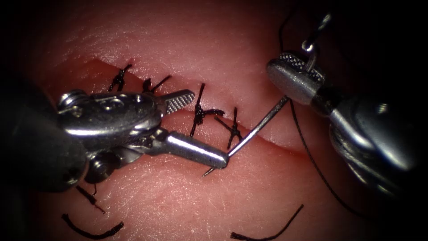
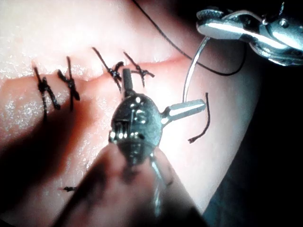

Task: Wound Closure
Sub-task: Pass the needle from the left to the right gripper

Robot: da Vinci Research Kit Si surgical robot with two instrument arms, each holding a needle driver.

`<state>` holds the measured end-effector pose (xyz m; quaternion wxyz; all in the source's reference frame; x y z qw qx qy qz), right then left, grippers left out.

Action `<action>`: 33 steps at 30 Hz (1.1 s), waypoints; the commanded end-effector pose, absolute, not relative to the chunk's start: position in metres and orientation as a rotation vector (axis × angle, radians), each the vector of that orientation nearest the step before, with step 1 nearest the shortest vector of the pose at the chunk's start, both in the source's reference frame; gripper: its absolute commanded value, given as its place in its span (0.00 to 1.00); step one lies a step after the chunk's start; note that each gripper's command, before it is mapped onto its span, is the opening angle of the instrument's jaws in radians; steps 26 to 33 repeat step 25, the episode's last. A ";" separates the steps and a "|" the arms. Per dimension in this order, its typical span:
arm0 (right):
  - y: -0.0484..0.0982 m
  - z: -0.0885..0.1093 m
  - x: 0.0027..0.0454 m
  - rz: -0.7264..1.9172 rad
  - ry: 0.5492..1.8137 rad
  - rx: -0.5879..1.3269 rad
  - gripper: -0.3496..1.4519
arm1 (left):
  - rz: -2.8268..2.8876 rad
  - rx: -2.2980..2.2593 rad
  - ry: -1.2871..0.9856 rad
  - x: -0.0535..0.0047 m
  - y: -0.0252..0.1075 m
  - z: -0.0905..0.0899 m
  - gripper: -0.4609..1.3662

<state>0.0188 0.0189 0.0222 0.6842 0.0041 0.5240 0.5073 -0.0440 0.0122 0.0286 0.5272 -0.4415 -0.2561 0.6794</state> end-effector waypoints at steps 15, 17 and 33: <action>0.018 0.022 0.0168 1.030 1.195 -0.016 0.00 | 1.640 -1.064 -0.614 -0.0433 0.012 0.028 0.83; 0.018 0.022 0.0169 1.022 1.198 -0.017 0.00 | 1.640 -1.065 -0.617 -0.0433 0.012 0.028 0.82; 0.018 0.022 0.0171 0.997 1.207 -0.024 0.00 | 1.640 -1.065 -0.617 -0.0434 0.012 0.028 0.78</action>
